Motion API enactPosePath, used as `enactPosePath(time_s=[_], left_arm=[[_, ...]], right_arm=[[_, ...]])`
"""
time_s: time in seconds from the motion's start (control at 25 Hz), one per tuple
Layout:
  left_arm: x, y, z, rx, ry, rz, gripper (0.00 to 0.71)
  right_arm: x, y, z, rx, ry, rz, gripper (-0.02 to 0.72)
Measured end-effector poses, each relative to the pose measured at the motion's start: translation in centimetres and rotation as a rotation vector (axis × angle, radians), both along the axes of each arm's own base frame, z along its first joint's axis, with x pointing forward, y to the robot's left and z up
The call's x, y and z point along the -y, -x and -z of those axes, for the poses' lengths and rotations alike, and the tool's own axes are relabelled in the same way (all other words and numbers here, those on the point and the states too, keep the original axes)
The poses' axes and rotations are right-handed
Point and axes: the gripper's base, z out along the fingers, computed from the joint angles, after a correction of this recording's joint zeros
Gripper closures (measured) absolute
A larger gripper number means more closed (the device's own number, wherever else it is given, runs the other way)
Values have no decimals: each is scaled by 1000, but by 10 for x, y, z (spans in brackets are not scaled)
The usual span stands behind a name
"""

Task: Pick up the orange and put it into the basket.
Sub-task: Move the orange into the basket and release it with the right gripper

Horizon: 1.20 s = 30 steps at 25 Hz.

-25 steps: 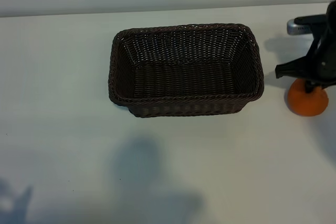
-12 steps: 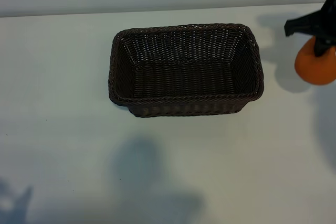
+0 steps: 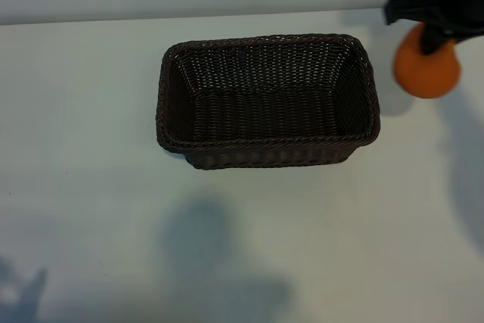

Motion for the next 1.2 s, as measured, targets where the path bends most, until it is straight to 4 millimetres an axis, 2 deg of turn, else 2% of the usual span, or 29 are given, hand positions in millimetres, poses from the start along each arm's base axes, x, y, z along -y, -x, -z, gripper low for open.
enactPosePath(time_s=[0.16,0.28,0.56,0.72,0.96,1.12,1.2], left_arm=[[0,0,0,0,0,0,114],[0,0,0,1,-2,2,114],[0,0,0,1,-2,2,114],[0,0,0,1,-2,2,114],[0,0,0,1,-2,2,114],[0,0,0,1,-2,2,116],[0,0,0,1,-2,2,116]], right_arm=[[-41,4,-9,38,-15,-109,612],[-70,4,-9,45,-25,-181,612],[-120,-14,15,13,-25,-268,612],[-133,-32,35,2,-22,-276,612],[-143,-55,89,-37,6,-274,612],[-146,-62,121,-83,22,-275,612],[-146,-63,128,-96,29,-283,612]])
